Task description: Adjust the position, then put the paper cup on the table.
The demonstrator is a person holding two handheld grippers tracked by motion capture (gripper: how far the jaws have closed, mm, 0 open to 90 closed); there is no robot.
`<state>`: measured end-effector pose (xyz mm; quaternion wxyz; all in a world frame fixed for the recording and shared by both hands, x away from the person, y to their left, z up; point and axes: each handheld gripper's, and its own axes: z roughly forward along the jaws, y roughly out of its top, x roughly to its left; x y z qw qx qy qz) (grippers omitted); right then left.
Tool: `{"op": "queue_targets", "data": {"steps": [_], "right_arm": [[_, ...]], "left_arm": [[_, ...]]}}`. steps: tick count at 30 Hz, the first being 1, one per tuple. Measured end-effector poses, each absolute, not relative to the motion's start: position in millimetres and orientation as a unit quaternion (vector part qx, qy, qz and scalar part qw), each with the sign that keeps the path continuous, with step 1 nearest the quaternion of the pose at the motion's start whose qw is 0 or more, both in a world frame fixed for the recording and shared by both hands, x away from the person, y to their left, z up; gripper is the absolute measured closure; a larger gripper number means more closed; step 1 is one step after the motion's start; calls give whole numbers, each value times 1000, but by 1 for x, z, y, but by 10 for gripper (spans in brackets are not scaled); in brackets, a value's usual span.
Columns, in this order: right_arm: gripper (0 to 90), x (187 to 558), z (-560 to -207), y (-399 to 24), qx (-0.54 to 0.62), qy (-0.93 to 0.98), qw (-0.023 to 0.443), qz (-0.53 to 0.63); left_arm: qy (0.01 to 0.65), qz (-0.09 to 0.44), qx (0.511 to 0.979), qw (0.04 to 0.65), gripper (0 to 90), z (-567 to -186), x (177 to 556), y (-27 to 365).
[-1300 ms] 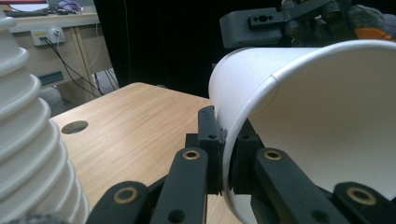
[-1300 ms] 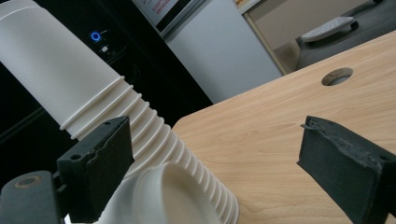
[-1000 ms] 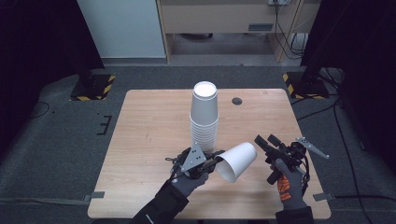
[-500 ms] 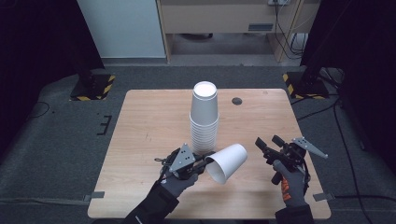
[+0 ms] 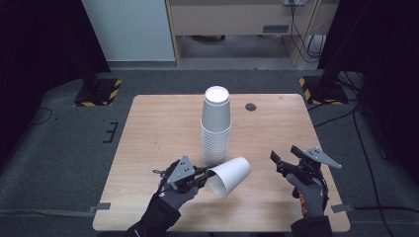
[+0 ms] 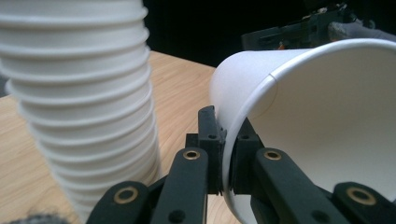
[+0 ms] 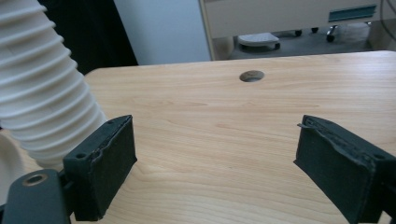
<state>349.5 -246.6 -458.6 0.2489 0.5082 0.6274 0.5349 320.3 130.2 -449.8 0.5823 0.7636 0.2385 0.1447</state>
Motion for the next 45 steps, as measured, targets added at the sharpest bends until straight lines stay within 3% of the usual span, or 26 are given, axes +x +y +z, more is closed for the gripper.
{"op": "queue_targets", "data": {"steps": [28,45], "right_arm": [[116,351,-468,-257,522,636,263,504],[113,352,-473,-257,521,648,266,488]], "left_arm": [[270,147,767,563,851,-461,306,191],[326,187,743,553,849,-460,295,238]]}}
